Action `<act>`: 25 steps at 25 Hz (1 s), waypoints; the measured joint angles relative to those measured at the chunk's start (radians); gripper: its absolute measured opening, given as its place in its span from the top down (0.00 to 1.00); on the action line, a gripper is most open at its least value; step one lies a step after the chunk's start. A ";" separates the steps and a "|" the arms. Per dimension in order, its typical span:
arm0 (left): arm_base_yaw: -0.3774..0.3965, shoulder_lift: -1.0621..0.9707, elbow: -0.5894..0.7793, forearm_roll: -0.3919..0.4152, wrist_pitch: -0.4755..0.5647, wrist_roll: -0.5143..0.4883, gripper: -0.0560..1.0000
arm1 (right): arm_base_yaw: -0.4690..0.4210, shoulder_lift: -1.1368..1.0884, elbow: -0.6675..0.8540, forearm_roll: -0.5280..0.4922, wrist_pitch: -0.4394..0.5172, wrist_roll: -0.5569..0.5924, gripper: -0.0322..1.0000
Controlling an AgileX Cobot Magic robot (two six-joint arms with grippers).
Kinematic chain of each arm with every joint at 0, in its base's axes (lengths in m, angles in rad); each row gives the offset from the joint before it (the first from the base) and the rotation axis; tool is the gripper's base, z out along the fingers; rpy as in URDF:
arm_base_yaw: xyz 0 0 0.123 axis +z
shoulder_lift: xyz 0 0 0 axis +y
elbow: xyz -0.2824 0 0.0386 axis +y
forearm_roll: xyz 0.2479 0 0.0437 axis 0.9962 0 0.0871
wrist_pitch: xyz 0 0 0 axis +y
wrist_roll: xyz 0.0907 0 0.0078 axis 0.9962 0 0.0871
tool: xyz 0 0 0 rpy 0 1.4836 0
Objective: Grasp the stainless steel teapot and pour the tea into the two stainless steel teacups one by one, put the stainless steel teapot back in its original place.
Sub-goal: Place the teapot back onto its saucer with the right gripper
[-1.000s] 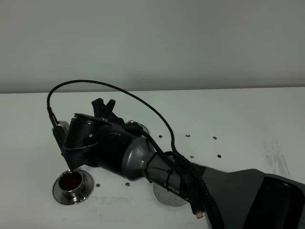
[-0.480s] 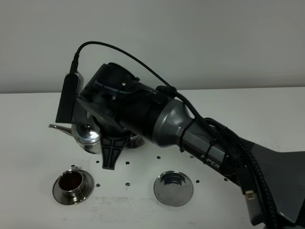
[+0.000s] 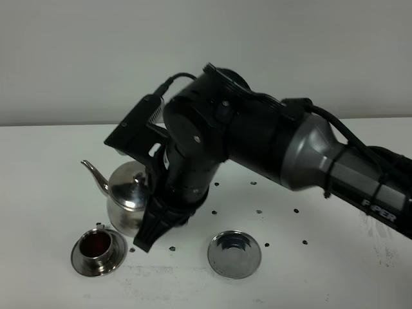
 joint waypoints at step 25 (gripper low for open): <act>0.000 0.000 0.000 0.000 0.000 0.000 0.47 | 0.007 0.101 0.371 0.031 -0.290 0.114 0.79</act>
